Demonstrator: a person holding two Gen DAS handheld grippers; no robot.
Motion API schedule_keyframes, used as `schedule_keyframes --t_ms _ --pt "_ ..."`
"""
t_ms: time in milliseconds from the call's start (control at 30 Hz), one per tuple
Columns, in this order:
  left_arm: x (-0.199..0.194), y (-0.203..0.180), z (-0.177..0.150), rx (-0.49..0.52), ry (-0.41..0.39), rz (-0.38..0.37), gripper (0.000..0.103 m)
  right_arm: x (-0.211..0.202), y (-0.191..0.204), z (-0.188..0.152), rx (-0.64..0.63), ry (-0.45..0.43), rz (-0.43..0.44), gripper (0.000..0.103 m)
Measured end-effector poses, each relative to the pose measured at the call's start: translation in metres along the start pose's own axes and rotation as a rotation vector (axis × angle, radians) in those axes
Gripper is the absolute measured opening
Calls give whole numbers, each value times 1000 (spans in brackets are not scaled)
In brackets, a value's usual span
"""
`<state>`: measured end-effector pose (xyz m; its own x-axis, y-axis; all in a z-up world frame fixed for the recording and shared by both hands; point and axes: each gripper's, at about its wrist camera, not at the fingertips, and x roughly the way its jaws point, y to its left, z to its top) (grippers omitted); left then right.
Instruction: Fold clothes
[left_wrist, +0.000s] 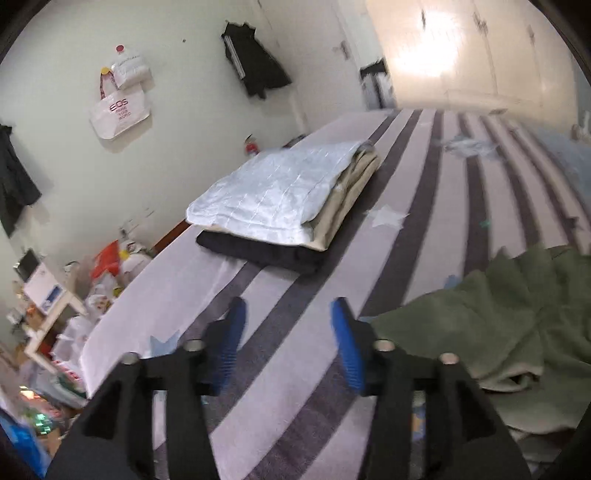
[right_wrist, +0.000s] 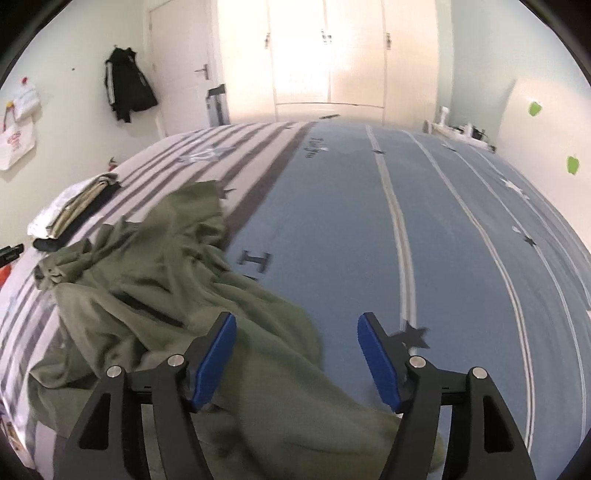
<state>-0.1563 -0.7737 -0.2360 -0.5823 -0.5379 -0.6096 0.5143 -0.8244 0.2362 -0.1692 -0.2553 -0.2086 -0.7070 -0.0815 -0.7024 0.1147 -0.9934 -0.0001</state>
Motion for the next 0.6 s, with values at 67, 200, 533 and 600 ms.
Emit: schedule_keyframes --t_ms 67,200,533,600 --pt "-12 -9 -3 33 -24 -84 59 11 16 3 -38 27 -2 66" --pt "-15 -36 -9 80 -4 -210 66 46 34 5 -70 93 -13 66" --pt "14 -83 -36 143 53 -258 68 68 12 -7 -97 91 -75 7" --pt "12 -88 -35 141 49 -268 68 57 -13 -2 -52 46 -106 7"
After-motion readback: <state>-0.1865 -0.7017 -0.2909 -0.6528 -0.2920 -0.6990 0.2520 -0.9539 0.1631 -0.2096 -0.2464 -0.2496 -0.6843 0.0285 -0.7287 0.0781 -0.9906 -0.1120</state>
